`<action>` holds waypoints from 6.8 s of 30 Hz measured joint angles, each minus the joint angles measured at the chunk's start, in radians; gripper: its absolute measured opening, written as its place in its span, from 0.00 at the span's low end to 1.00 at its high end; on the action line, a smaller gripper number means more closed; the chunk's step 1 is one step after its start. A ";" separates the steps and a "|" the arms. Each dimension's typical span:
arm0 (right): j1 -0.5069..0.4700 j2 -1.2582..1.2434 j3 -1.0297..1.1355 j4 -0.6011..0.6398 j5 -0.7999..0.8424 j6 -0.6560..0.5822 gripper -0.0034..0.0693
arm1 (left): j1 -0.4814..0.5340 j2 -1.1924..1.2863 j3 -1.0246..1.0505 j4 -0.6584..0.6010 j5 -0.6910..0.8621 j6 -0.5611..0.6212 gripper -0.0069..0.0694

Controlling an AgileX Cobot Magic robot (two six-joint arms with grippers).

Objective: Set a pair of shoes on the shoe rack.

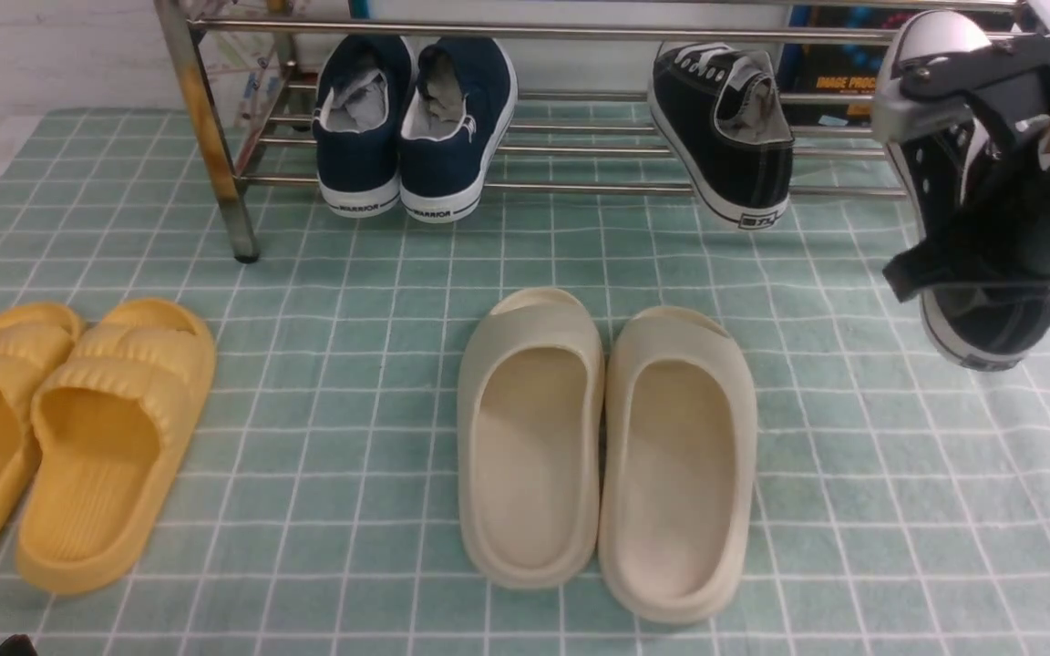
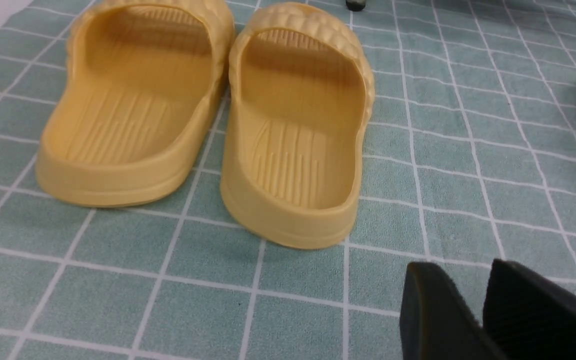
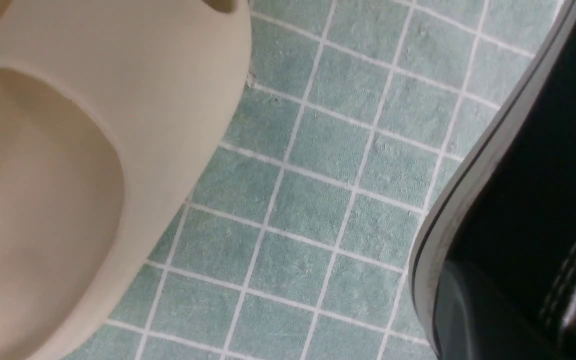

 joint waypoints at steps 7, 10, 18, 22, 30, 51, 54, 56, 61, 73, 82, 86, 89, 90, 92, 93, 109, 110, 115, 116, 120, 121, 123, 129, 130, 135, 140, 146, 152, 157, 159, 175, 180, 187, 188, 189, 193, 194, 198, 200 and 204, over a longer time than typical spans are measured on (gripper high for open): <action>-0.041 0.154 -0.147 0.043 0.112 -0.041 0.08 | 0.000 0.000 0.000 0.000 0.000 0.000 0.32; -0.059 0.202 -0.186 0.080 0.140 -0.070 0.08 | 0.000 0.000 0.000 0.000 0.000 0.000 0.32; -0.065 0.225 -0.220 0.223 0.149 -0.224 0.08 | 0.000 0.000 0.000 0.000 0.000 0.000 0.32; -0.068 0.218 -0.221 0.244 0.164 -0.239 0.08 | 0.000 0.000 0.000 0.000 0.000 0.000 0.32; -0.070 0.165 -0.214 0.263 0.248 -0.244 0.08 | 0.000 0.000 0.000 0.000 0.000 0.000 0.33; -0.069 0.192 -0.219 0.133 0.120 -0.245 0.08 | 0.000 0.000 0.000 0.000 0.000 0.000 0.36; -0.069 0.227 -0.224 0.110 0.060 -0.245 0.08 | 0.000 0.000 0.000 0.000 0.000 0.000 0.36; -0.069 0.255 -0.248 0.089 0.040 -0.246 0.08 | 0.000 0.000 0.000 0.000 0.000 0.000 0.36; -0.086 0.355 -0.392 0.071 0.038 -0.246 0.08 | 0.000 0.000 0.000 0.000 0.000 0.000 0.36; -0.141 0.602 -0.760 0.110 0.150 -0.334 0.08 | 0.000 0.000 0.000 0.000 0.000 0.000 0.38; -0.140 0.666 -0.846 0.157 0.099 -0.367 0.08 | 0.000 0.000 0.000 0.000 0.000 0.000 0.38; -0.140 0.665 -0.850 0.158 0.062 -0.367 0.08 | 0.000 0.000 0.000 0.000 0.000 0.000 0.38; -0.140 0.666 -0.850 0.158 0.043 -0.370 0.08 | 0.000 0.000 0.000 0.000 0.000 0.000 0.38; -0.140 0.666 -0.850 0.158 0.040 -0.370 0.08 | 0.000 0.000 0.000 0.000 0.000 0.000 0.38; -0.140 0.668 -0.850 0.158 0.038 -0.371 0.08 | 0.000 0.000 0.000 0.000 0.000 0.000 0.38; -0.140 0.670 -0.850 0.158 0.035 -0.371 0.08 | 0.000 0.000 0.000 0.000 0.000 0.000 0.38; -0.140 0.620 -0.853 0.142 0.045 -0.372 0.54 | 0.000 0.000 0.000 0.000 0.000 0.000 0.38; -0.140 0.608 -0.856 0.142 0.056 -0.366 0.57 | 0.000 0.000 0.000 0.000 0.000 0.000 0.38; -0.140 0.547 -0.861 0.138 0.140 -0.342 0.68 | 0.000 0.000 0.000 0.000 0.000 0.000 0.38; -0.140 0.542 -0.861 0.138 0.162 -0.342 0.68 | 0.000 0.000 0.000 0.000 0.000 0.000 0.38; -0.140 0.516 -0.861 0.130 0.222 -0.340 0.61 | 0.000 0.000 0.000 0.000 0.000 0.000 0.38; -0.140 0.507 -0.861 0.125 0.228 -0.340 0.58 | 0.000 0.000 0.000 0.000 0.000 0.000 0.38; -0.140 0.493 -0.859 0.119 0.229 -0.337 0.53 | 0.000 0.000 0.000 0.000 0.000 0.000 0.38; -0.140 0.340 -0.808 0.131 0.235 -0.257 0.18 | 0.000 0.000 0.000 0.000 0.000 0.000 0.38; -0.140 0.310 -0.793 0.146 0.235 -0.252 0.14 | 0.000 0.000 0.000 0.000 0.000 0.000 0.38; -0.140 0.079 -0.608 0.254 0.236 -0.252 0.04 | 0.000 0.000 0.000 0.000 0.000 0.000 0.38; -0.140 -0.193 -0.310 0.273 0.223 -0.253 0.04 | 0.000 0.000 0.000 0.000 0.000 0.000 0.38; -0.140 -0.571 0.080 0.274 0.017 -0.253 0.04 | 0.000 0.000 0.000 0.000 0.000 0.000 0.38; -0.140 -0.922 0.368 0.274 -0.215 -0.250 0.04 | 0.000 0.000 0.000 0.000 0.000 0.000 0.38; -0.140 -1.154 0.535 0.274 -0.404 -0.250 0.04 | 0.000 0.000 0.000 0.000 0.000 0.000 0.38; -0.140 -1.243 0.585 0.274 -0.446 -0.250 0.04 | 0.000 0.000 0.000 0.000 0.000 0.000 0.38; -0.140 -1.550 0.744 0.272 -0.442 -0.250 0.05 | 0.000 0.000 0.000 0.000 0.000 0.000 0.38; -0.140 -1.551 0.796 0.281 -0.484 -0.249 0.06 | 0.000 0.000 0.000 0.000 0.000 0.000 0.38; -0.237 -1.587 1.111 0.147 -0.729 -0.077 0.06 | 0.000 0.000 0.000 0.000 0.000 0.000 0.38; -0.275 -1.590 1.172 0.118 -0.761 -0.038 0.06 | 0.000 0.000 0.000 0.000 0.000 0.000 0.38; -0.298 -1.590 1.221 0.101 -0.773 -0.004 0.06 | 0.000 0.000 0.000 0.000 0.000 0.000 0.38; -0.393 -1.590 1.367 0.028 -0.797 0.127 0.06 | 0.000 0.000 0.000 0.000 0.000 0.000 0.38; -0.407 -1.590 1.382 0.012 -0.794 0.152 0.06 | 0.000 0.000 0.000 0.000 0.000 0.000 0.38; -0.427 -1.590 1.395 -0.054 -0.770 0.204 0.05 | 0.000 0.000 0.000 0.000 0.000 0.000 0.38; -0.428 -1.590 1.395 -0.069 -0.767 0.204 0.04 | 0.000 0.000 0.000 0.000 0.000 0.000 0.38; -0.428 -1.590 1.395 -0.078 -0.731 0.196 0.04 | 0.000 0.000 0.000 0.000 0.000 0.000 0.38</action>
